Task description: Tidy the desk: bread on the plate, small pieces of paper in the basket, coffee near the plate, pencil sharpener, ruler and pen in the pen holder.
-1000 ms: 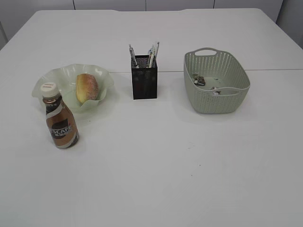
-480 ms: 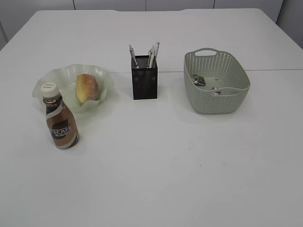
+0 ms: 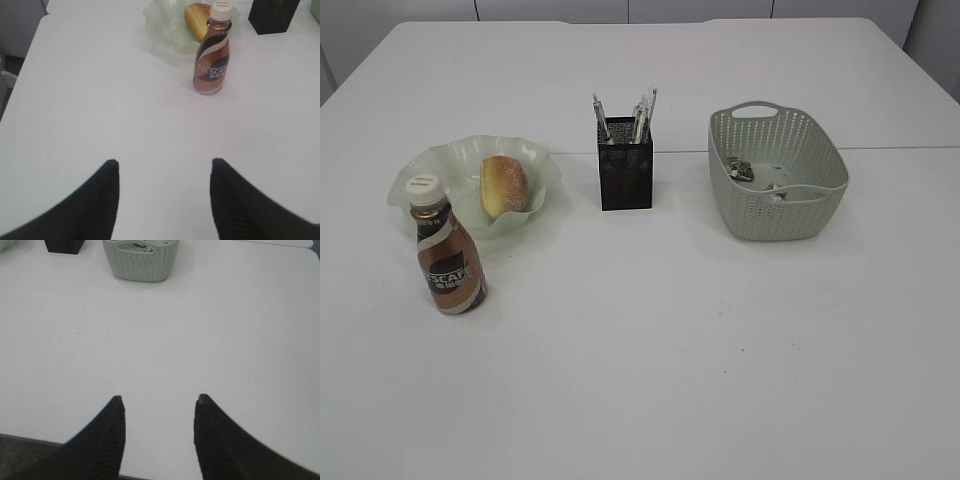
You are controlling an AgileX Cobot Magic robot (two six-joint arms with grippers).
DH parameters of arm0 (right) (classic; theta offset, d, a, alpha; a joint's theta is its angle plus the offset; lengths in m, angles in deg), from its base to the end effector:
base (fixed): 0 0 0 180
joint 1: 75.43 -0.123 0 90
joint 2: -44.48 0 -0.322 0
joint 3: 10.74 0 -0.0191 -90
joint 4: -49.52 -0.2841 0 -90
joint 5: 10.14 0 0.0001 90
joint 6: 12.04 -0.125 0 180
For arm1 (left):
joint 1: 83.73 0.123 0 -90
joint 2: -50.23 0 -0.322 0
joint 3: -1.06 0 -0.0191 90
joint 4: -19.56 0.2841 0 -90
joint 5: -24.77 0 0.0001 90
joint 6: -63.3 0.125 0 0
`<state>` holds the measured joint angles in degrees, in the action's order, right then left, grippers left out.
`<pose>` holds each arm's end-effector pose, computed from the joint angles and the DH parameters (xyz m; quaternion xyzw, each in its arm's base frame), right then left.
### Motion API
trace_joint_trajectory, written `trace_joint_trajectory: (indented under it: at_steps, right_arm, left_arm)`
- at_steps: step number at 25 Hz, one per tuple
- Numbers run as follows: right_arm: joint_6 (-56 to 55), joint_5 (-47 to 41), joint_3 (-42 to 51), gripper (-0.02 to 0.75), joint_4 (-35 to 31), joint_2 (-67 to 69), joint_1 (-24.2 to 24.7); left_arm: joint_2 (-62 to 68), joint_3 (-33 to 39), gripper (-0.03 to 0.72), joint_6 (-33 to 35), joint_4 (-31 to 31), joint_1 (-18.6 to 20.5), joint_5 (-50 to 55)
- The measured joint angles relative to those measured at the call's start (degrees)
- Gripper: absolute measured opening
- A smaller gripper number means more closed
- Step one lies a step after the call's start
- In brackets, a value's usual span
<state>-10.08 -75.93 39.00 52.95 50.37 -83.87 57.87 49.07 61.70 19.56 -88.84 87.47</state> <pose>0.0108 -0.0053 0.2671 -0.0764 0.8684 -0.0021 0.4899 0.0145 -0.0013 0.2824 0.0263 0.8583 -0.0300 0.5115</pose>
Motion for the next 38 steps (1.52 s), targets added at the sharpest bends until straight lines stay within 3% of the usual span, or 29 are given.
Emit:
trace_joint_trajectory:
  at_steps: [38]
  right_arm:
    - [0.0,0.0,0.0,0.333,-1.51,0.0,0.0]
  left_arm:
    - [0.0,0.0,0.416,0.0,0.0,0.0,0.0]
